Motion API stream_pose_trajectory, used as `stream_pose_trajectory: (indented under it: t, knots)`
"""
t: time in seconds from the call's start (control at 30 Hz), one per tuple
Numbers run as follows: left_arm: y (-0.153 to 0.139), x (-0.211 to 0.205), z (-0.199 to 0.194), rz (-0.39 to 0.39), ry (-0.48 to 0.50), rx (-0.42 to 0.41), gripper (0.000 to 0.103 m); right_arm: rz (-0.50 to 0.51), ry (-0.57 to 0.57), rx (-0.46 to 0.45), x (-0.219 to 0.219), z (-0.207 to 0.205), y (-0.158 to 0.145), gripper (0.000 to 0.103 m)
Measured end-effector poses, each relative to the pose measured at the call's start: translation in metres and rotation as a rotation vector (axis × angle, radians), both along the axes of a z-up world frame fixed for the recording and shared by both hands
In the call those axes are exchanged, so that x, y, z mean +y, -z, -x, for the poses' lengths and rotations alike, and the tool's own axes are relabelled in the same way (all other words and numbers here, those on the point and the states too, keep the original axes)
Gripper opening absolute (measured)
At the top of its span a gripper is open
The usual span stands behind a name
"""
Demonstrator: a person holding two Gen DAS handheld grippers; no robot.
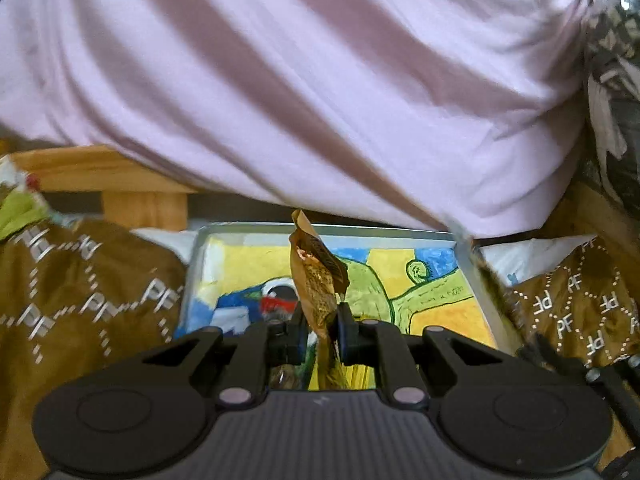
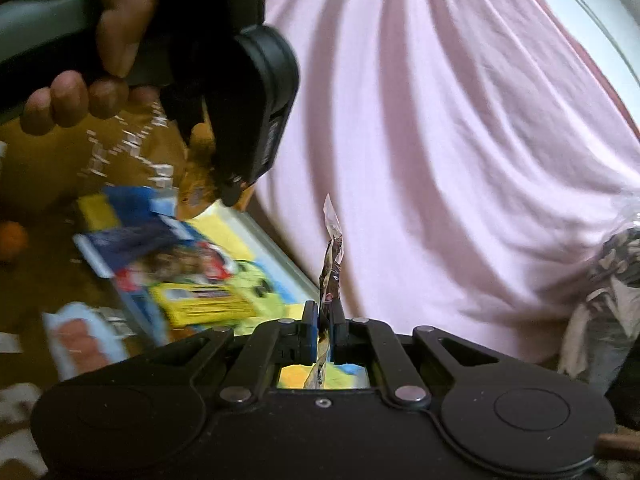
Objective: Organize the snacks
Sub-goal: 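Carry stick snack into tray and open right tool while left tool drops gold wrapper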
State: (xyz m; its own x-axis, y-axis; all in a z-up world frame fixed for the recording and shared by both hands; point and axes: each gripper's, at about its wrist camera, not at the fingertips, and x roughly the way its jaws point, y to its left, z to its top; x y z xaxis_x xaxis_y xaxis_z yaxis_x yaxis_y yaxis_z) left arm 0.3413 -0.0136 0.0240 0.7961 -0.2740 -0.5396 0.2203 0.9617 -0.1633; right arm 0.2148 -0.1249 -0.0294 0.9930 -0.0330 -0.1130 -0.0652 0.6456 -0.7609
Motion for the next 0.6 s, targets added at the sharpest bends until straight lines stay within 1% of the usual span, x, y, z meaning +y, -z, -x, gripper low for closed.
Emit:
stream_pose_trajectory:
  t: [0.07, 0.17, 0.23, 0.33, 0.4, 0.5, 0.57, 0.6]
  knots:
    - [0.003, -0.009, -0.013, -0.007, 0.007, 0.003, 0.015, 0.025, 0.025, -0.021, -0.005, -0.012, 0.003, 0.004]
    - [0.012, -0.019, -0.035, 0.02, 0.015, 0.029, 0.015, 0.034, 0.055, -0.022, -0.014, -0.03, 0.01, 0.004]
    - [0.021, -0.027, -0.048, 0.028, 0.012, 0.054, 0.015, 0.016, 0.078, -0.005, -0.023, -0.042, 0.014, 0.004]
    - [0.035, -0.042, -0.064, 0.018, 0.013, 0.089, 0.015, -0.032, 0.104, 0.029, -0.034, -0.057, 0.018, 0.004]
    - [0.043, -0.054, -0.071, -0.005, 0.019, 0.103, 0.015, -0.071, 0.119, 0.055, -0.04, -0.062, 0.019, 0.004]
    - [0.052, -0.077, -0.076, -0.07, 0.047, 0.119, 0.015, -0.142, 0.141, 0.102, -0.053, -0.07, 0.019, 0.004]
    - [0.057, -0.091, -0.078, -0.112, 0.068, 0.127, 0.015, -0.175, 0.152, 0.128, -0.057, -0.073, 0.019, 0.005]
    - [0.059, -0.097, -0.078, -0.12, 0.077, 0.132, 0.015, -0.185, 0.162, 0.138, -0.06, -0.075, 0.02, 0.005]
